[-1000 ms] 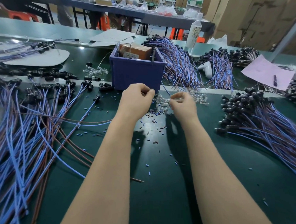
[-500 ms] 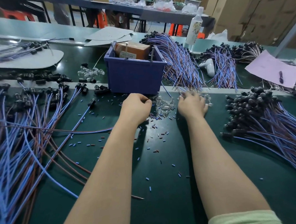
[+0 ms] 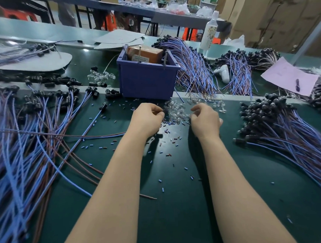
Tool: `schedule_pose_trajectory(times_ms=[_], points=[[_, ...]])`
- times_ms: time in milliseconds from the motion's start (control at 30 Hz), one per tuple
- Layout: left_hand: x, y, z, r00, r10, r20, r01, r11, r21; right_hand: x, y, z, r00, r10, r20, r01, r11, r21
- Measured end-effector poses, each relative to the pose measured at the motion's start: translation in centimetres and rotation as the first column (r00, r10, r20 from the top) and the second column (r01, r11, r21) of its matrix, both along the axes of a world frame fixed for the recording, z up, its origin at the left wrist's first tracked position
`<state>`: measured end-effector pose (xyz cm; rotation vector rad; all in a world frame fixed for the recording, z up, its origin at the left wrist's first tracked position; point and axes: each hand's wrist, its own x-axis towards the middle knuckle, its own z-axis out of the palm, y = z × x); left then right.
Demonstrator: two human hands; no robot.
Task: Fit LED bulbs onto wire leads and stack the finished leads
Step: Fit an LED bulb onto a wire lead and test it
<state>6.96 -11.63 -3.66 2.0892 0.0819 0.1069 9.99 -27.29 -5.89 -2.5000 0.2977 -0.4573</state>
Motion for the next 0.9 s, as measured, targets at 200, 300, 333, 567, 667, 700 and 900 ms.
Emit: schedule_pose_trajectory(times_ms=[200, 300, 333, 567, 667, 700, 900], points=[[-0.9, 0.0, -0.9, 0.995, -0.004, 0.095, 0.0, 0.999, 0.049, -1.7, 0.8, 1.4, 0.968, 0.084, 0.238, -0.208, 0.8, 0.564], [-1.0, 0.1, -1.0, 0.989, -0.003, 0.151, 0.002, 1.0, 0.003, -2.3, 1.6, 1.8, 0.953, 0.184, 0.239, -0.295, 0.399, 0.868], [-1.0, 0.1, -1.0, 0.986, -0.003, 0.168, 0.007, 1.0, -0.022, -2.4, 1.8, 1.8, 0.948, 0.206, 0.242, -0.299, 0.315, 0.901], [-1.2, -0.2, -1.1, 0.973, -0.058, 0.222, 0.087, 0.988, -0.127, -2.5, 2.2, 1.8, 0.913, 0.277, 0.301, -0.389, 0.362, 0.847], [-1.2, -0.2, -1.1, 0.973, -0.069, 0.222, 0.103, 0.985, -0.142, -2.6, 2.3, 1.7, 0.899, 0.3, 0.318, -0.424, 0.423, 0.801], [-1.2, -0.2, -1.1, 0.973, -0.073, 0.22, 0.106, 0.984, -0.143, -2.6, 2.4, 1.6, 0.898, 0.298, 0.324, -0.431, 0.445, 0.785], [-1.2, -0.2, -1.3, 0.976, -0.08, 0.204, 0.107, 0.987, -0.122, -2.7, 2.4, 1.6, 0.898, 0.292, 0.329, -0.44, 0.562, 0.701]])
